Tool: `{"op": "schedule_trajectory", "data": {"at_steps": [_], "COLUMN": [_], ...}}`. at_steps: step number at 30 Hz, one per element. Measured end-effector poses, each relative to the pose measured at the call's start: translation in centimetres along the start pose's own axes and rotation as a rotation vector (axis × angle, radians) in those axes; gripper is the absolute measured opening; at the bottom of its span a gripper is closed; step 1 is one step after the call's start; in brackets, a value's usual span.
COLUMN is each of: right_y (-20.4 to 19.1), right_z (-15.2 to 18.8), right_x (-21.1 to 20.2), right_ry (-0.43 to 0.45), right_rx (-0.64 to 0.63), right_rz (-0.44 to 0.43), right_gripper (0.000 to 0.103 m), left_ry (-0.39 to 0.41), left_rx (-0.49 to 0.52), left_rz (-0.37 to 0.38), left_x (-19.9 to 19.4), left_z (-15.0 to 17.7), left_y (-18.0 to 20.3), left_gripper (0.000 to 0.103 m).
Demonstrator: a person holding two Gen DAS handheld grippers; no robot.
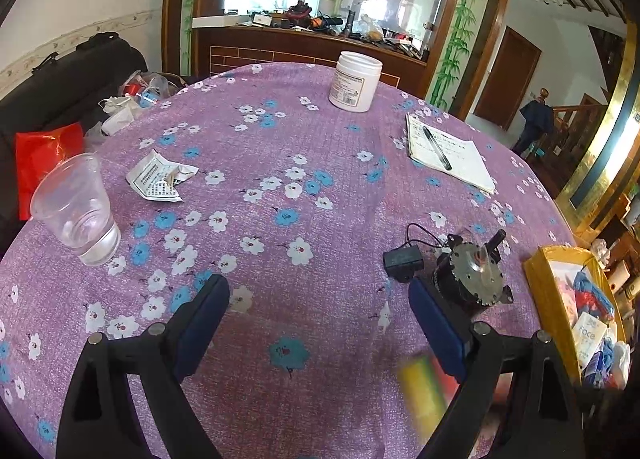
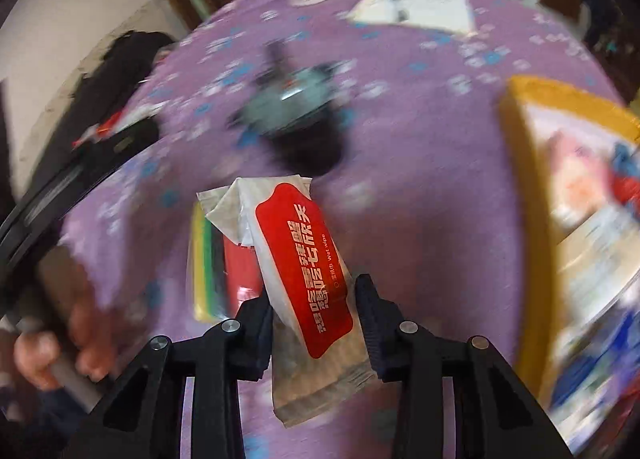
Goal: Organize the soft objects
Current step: 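Grasp the red-labelled wet-wipe bag with the right tool while the left grasps the striped sponge pack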
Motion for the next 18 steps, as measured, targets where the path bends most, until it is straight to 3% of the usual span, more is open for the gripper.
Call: {"op": "schedule_trajectory", "data": {"at_steps": [2,3,8,15,18], "right_y": [-1.9,-2.1,0.1,1.5,1.1], "right_z": [1.6,2.0,3.7,5.8,6.4], "right_x": [-0.8,-1.3,-4.7,-5.6,-6.1], "right_ry": [0.015,0.037,0.191,0.248,0.275], "right_rx": [0.005,0.006,0.052,0.074,0.051], "right_rz": [-0.115,-0.124,-0.058,-0.014,0.027], "right_gripper": [0.041,0.041,0.041,0.041,0.041], "left_ry": [0.005,0.008,-0.008,-0.096,-0.116], "left_rx": [-0.009,-0.016,-0.022,0.067,0.12], "left_rz": [0.004,0.002,0.047,0.149,0.156], "left_x": [-0.2,-0.3,-1.4,-4.0,-4.8], "left_z": [-0.1,-0.1,0.0,3.8,5.6], "left_y": [-0.2,-0.4,-1.1,-0.5,0.2], "left_gripper": [0.091,0.091,0.091,0.091,0.091]}}
Point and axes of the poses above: each gripper's, at about its wrist camera, not at the fingertips, and x roughly the way its jaws point, y to its right, z to its underside, the point moved 4 cm from there along x, roughly the way its jaws point, and after that the axes turned 2 degrees about x, right-handed, at the moved point
